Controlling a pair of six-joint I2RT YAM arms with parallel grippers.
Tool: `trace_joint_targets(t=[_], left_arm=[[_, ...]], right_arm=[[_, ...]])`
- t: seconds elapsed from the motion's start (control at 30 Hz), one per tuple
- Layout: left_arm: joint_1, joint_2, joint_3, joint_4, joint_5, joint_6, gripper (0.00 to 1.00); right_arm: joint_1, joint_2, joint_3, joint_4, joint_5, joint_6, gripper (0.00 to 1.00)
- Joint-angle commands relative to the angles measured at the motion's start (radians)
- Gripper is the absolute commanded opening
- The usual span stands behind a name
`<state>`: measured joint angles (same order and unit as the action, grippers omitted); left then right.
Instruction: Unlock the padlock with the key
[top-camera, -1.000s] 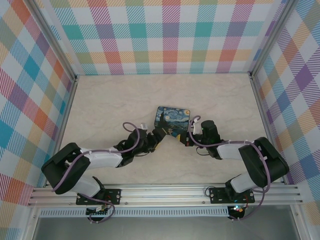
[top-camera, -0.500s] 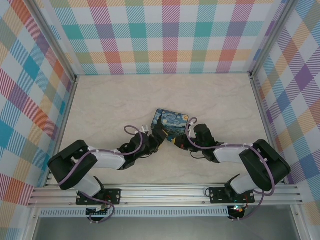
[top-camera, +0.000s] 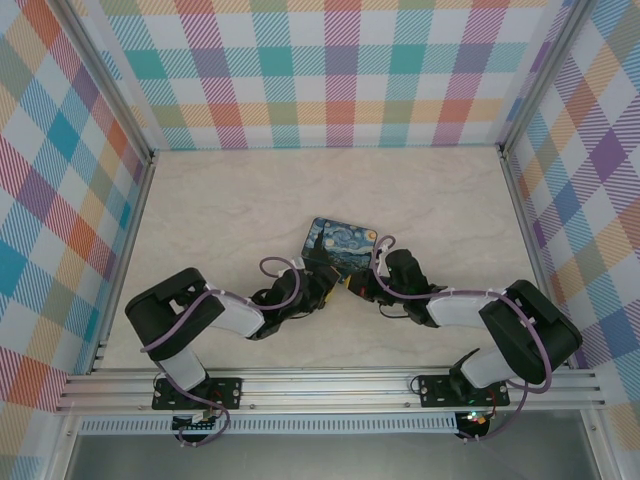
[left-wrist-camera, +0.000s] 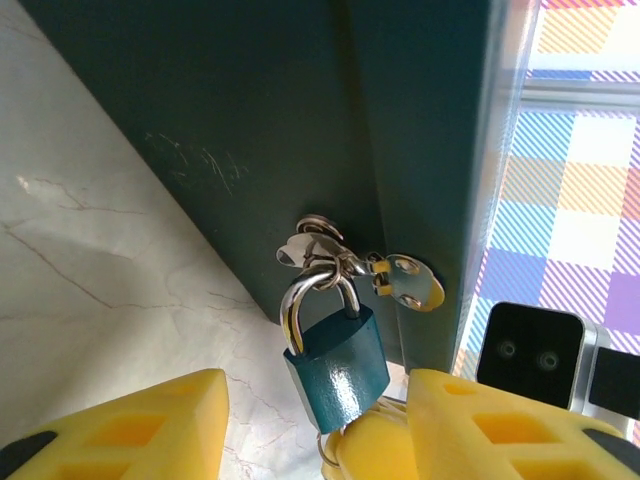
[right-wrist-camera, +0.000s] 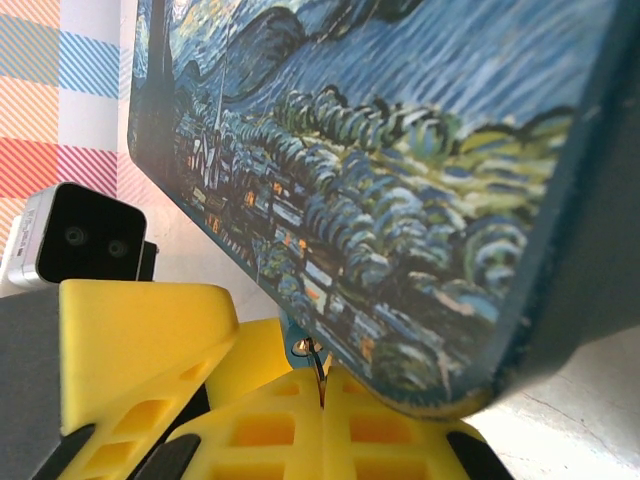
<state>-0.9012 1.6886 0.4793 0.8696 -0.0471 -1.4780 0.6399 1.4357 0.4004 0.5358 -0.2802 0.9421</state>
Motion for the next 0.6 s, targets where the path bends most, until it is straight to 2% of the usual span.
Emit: trace_joint_targets(t=[0.0, 0.3, 0.57], left_arm=[[-0.015, 0.014, 0.027, 0.075, -0.028, -0.026, 0.48], [-0.015, 0.048, 0.028, 0.109, -0.055, -0.057, 0.40], [-0.015, 0.052, 0.032, 0.111, -0.074, -0.063, 0.39]], right_arm=[[0.011, -0.002, 0.002, 0.022, 0.006, 0.015, 0.05], [0.026, 0.035, 0.006, 0.053, 0.001, 0.046, 0.05], [0.028, 0.034, 0.006, 0.057, 0.001, 0.067, 0.05]])
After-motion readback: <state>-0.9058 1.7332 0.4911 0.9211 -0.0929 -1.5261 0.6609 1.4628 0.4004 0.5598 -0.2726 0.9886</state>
